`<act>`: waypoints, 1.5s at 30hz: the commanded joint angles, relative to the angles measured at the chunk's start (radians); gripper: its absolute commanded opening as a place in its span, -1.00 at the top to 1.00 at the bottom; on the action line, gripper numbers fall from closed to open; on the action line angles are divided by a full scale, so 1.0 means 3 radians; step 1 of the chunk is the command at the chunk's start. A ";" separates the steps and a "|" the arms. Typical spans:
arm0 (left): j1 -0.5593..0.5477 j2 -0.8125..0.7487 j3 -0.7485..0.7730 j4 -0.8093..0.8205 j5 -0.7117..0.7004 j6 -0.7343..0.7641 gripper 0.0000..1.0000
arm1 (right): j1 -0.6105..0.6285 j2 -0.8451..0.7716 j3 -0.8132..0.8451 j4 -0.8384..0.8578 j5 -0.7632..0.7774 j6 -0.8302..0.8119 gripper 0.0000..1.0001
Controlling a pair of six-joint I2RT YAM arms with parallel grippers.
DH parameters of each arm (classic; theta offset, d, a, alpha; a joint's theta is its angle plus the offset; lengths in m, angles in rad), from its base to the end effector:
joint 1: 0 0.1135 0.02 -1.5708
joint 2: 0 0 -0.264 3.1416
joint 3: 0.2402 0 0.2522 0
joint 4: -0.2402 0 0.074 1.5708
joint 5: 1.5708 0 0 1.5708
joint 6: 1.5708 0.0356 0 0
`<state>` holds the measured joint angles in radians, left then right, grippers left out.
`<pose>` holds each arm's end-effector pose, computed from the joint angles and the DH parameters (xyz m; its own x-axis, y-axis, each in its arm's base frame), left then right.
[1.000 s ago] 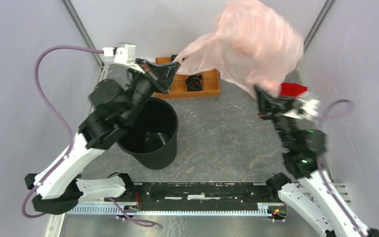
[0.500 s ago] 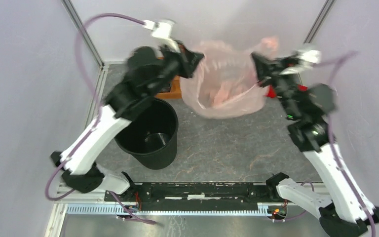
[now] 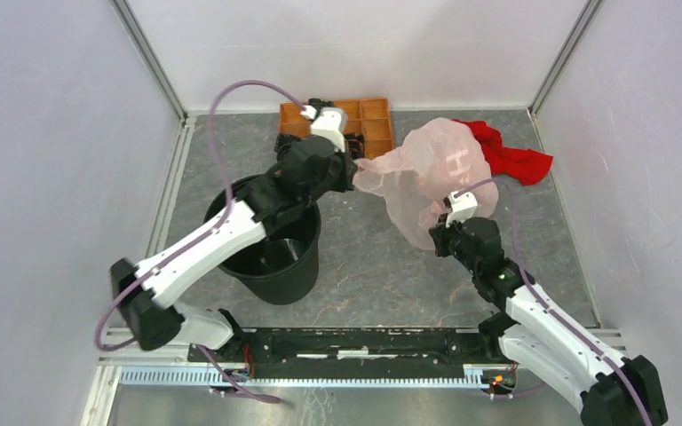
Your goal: Put the trash bags into the trash bin
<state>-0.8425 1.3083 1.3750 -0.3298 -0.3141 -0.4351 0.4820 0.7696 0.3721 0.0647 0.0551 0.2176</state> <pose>0.2053 -0.2136 0.4166 -0.3725 -0.1847 -0.9095 0.3906 0.8578 -0.3341 0.1631 0.0831 0.2219 -0.3726 0.0484 -0.9267 -0.3444 0.9201 0.1865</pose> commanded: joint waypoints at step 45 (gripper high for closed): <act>0.0046 -0.0022 0.0189 -0.0613 0.0017 -0.0126 0.96 | -0.0006 -0.0553 0.0161 -0.0009 0.0196 0.0289 0.99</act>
<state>-0.8379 1.1019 1.3849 -0.1787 -0.2588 -0.4679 0.4820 0.5499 0.4206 0.1581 0.0586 0.2481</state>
